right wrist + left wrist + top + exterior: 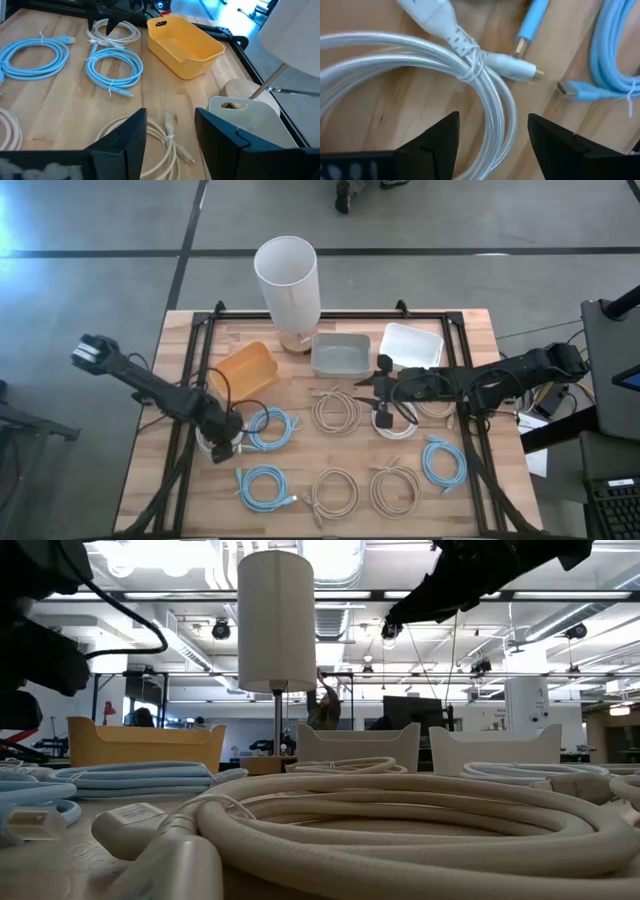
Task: Sort HDMI cables
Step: Put the left white HDMI cable into the yellow bin
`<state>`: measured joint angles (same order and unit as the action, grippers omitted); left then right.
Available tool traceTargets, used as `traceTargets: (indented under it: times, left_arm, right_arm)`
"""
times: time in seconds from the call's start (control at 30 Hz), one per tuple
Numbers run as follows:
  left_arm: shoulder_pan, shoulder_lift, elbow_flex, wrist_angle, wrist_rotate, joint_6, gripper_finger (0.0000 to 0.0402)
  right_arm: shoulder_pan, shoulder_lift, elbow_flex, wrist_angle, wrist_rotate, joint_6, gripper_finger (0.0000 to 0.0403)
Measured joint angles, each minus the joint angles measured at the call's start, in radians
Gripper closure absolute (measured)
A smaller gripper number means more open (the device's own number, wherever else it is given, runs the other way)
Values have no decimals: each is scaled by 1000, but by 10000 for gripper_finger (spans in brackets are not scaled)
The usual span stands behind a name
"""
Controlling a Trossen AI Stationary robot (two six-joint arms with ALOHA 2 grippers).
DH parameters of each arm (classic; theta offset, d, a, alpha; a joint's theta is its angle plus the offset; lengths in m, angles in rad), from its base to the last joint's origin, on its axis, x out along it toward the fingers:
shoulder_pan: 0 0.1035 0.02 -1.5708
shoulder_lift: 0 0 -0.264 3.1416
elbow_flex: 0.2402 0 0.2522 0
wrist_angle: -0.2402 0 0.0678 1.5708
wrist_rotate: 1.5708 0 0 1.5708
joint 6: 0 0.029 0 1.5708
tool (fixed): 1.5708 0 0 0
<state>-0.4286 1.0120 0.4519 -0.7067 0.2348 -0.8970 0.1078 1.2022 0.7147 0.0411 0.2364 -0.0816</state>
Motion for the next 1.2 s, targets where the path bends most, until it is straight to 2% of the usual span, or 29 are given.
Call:
traceTargets:
  times: [0.23, 0.33, 0.43, 0.63, 0.67, 0.77, 0.9, 1.2]
  left_arm:
    - [-20, 87, -18, 11, -44, -2, 179]
    - [-20, 112, -22, 17, -50, 2, 193]
    - [-20, 121, -21, 18, -52, 4, 234]
    - [-20, 112, 1, 37, -41, -22, 376]
    - [-20, 110, 6, 43, -40, -34, 386]
    - [-27, 104, 46, 71, -47, -33, 385]
    - [-41, 104, 114, 14, -104, -12, 390]
    - [-66, 103, 374, -366, -302, -22, 389]
  right_arm:
    - [0, -1, 0, 0, 0, -8, 239]
    - [0, -1, 0, 0, 0, 0, 239]
    - [0, -1, 0, 0, 0, 0, 239]
    - [0, -2, 0, 0, 0, 0, 239]
    - [0, -2, 0, 0, 0, -1, 239]
    - [0, -2, 0, 0, 0, -5, 239]
    - [0, -2, 0, -1, 1, -8, 239]
    - [0, -2, 0, -2, 1, -8, 239]
